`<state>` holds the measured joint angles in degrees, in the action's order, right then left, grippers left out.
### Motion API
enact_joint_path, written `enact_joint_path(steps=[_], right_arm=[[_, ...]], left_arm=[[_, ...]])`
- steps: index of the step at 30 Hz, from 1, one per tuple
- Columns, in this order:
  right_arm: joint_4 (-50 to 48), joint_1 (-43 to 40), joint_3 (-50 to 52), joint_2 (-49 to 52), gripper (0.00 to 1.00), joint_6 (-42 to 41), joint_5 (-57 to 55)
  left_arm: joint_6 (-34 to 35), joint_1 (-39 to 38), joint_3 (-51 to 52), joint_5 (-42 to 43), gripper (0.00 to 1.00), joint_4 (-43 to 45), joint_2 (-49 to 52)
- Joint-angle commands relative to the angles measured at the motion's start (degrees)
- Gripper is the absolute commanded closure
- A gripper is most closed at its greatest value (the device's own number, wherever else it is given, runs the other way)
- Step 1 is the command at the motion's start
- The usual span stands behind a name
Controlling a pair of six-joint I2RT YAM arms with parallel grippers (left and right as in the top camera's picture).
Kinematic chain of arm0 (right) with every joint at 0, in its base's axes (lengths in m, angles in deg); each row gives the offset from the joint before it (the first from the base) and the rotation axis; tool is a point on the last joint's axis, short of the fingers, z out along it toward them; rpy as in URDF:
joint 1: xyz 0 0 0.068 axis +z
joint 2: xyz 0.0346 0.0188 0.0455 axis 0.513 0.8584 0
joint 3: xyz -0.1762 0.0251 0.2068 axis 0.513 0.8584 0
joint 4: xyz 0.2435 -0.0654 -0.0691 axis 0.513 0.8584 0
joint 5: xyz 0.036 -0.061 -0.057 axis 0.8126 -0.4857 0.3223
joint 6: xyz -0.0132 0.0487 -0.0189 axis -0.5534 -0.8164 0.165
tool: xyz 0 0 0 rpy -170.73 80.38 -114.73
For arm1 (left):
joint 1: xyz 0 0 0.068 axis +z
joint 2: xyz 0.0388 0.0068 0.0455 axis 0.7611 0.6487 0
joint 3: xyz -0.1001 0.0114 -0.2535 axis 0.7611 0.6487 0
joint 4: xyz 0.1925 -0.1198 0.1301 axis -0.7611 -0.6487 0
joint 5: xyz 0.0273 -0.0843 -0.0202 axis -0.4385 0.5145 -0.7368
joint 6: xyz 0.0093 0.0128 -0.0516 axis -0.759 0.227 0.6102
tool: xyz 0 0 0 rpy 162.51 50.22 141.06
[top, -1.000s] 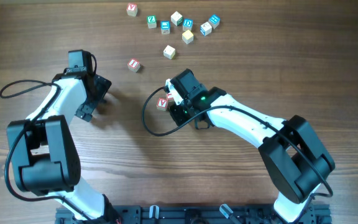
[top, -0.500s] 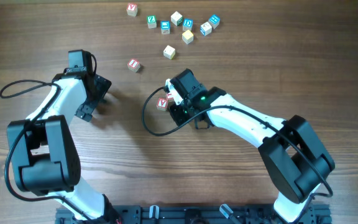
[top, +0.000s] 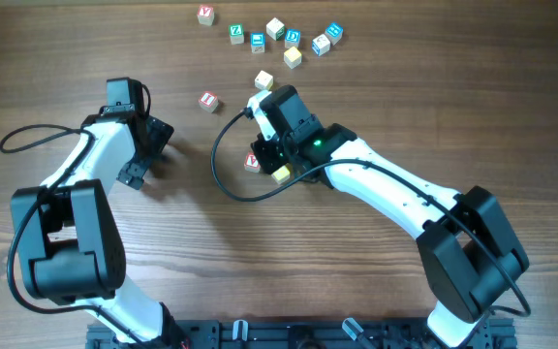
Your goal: Form a circle
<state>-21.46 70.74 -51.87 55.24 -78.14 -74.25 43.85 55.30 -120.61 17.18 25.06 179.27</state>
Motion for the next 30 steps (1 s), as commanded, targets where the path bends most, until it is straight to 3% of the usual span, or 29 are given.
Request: enact_joint_path(steps=[1,7,10,21,22,24,25,26,30], right_arm=[[-0.09,0.02,-0.87,-1.27,0.96,0.92,-2.40],[0.28,-0.37,-0.87,-1.27,0.95,-0.72,-6.45],[0.55,-2.10,-0.90,-1.27,0.96,-8.57,-11.43],[5.86,-22.29,-0.87,-1.27,0.96,-10.91,-11.34],[6.47,-24.55,-0.90,-1.27,0.91,-10.91,-11.34],[7.17,-28.81,-0.87,-1.27,0.51,-10.88,-11.34],[7.37,-29.99,-0.87,-1.27,0.21,-10.88,-11.34],[7.50,-31.10,-0.87,-1.27,0.00,-10.91,-11.34],[7.41,-34.03,-0.87,-1.27,0.00,-10.91,-11.34]], left_arm=[[0.11,0.17,0.33,-0.76,0.00,0.00,0.66],[0.11,0.17,0.33,-0.76,0.00,0.00,0.66],[0.11,0.17,0.33,-0.76,0.00,0.00,0.66],[0.11,0.17,0.33,-0.76,0.00,0.00,0.66],[0.11,0.17,0.33,-0.76,0.00,0.00,0.66],[0.11,0.17,0.33,-0.76,0.00,0.00,0.66],[0.11,0.17,0.33,-0.76,0.00,0.00,0.66],[0.11,0.17,0.33,-0.76,0.00,0.00,0.66],[0.11,0.17,0.33,-0.76,0.00,0.00,0.66]])
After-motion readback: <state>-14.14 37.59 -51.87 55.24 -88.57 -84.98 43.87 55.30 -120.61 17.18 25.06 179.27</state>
